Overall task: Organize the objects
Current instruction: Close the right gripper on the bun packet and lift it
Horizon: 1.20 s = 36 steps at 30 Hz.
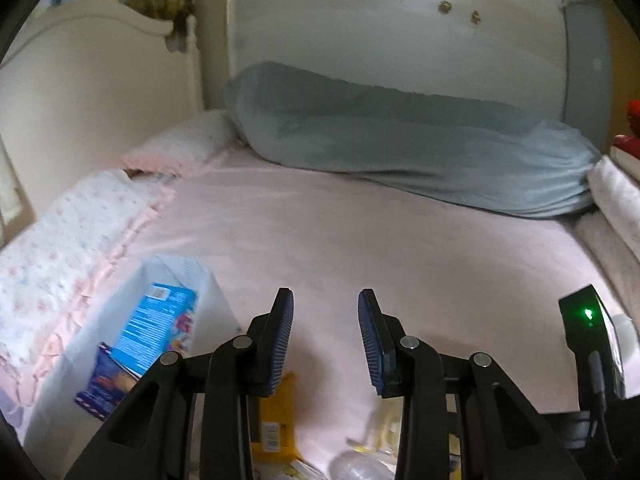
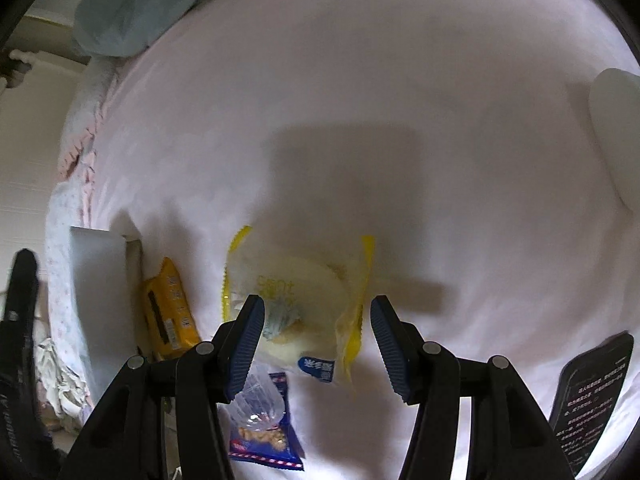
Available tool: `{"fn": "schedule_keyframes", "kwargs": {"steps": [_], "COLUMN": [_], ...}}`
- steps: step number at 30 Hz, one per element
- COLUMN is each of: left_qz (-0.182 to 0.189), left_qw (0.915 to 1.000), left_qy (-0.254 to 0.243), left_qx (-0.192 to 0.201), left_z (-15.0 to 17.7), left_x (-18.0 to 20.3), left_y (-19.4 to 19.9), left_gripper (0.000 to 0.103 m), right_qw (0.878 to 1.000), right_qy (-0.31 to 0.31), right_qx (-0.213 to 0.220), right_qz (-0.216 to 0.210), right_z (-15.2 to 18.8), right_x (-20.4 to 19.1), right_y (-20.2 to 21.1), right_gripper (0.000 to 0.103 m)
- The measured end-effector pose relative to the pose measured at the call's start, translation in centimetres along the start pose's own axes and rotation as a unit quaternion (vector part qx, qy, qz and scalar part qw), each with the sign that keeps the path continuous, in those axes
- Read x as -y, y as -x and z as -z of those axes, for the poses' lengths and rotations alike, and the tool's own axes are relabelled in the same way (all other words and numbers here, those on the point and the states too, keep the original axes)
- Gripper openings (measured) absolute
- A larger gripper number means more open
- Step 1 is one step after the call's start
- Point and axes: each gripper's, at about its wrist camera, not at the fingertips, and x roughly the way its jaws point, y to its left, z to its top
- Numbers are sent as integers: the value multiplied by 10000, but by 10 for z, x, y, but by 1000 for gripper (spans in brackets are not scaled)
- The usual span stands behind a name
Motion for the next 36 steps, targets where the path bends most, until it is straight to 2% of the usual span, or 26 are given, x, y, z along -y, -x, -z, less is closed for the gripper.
{"fn": "schedule_keyframes", "kwargs": {"steps": [4, 7, 10, 13, 15, 17, 19, 22, 23, 24, 25, 28, 29, 31, 32, 34, 35, 36], "left_qz": [-31, 14, 68, 7, 80, 89, 2, -10, -10, -23, -35, -60, -132, -287, -359, -492, -667, -974], "left_qw": [9997, 9995, 9996, 9996, 9981, 9958, 9937, 9923, 9923, 9925, 9929, 9963, 9978, 9987, 9987, 9975, 9956, 9912], "left_qy": [-17, 70, 150, 212, 267, 351, 385, 400, 389, 379, 374, 349, 309, 318, 373, 377, 356, 349], "left_qx": [237, 310, 217, -187, -554, -838, -1049, -1174, -1179, -1165, -1126, -781, -574, -288, -39, 338, 551, 826], "left_z": [-5, -8, -8, -6, -5, -1, 2, 7, 8, 8, 8, 3, 0, -5, -7, -8, -8, -6], "left_x": [0, -5, -8, -11, -14, -18, -20, -22, -24, -24, -25, -29, -31, -38, -44, -53, -58, -65], "left_y": [6, 10, 10, 1, -10, -20, -29, -35, -35, -35, -33, -18, -8, 8, 23, 46, 58, 73], "left_gripper": [34, 34, 34, 34, 34, 34, 34, 34, 34, 34, 34, 34, 34, 34, 34, 36, 42, 55], "right_qw": [9999, 9999, 9999, 10000, 9996, 9985, 9982, 9940, 9923, 9924, 9937, 9978, 9932, 9806, 9758, 9605, 9531, 9457], "right_qy": [6, 58, 23, 39, 96, 156, 221, 510, 506, 479, 418, 34, 106, 466, 624, 1029, 1163, 1304], "right_qx": [-63, -93, -55, -61, -95, -222, -323, -236, -121, -34, 49, 661, 1075, 1679, 1807, 1982, 1977, 1914], "right_qz": [-152, 70, 92, 68, 247, 475, 459, 939, 1123, 1137, 1039, -30, -436, -901, -1061, -1658, -1975, -2280], "right_z": [4, 4, 4, 3, 1, 1, 1, 5, 6, 6, 6, 4, 5, 13, 16, 28, 33, 37], "right_x": [-5, -11, -16, -24, -31, -35, -38, -51, -51, -51, -49, -38, -40, -53, -60, -78, -87, -98], "right_y": [-1, -5, -9, -19, -28, -41, -56, -58, -55, -50, -43, -2, 23, 61, 71, 90, 93, 94], "right_gripper": [55, 55, 65, 74, 90, 95, 103, 101, 90, 75, 72, 68, 68, 68, 69, 69, 69, 69]}}
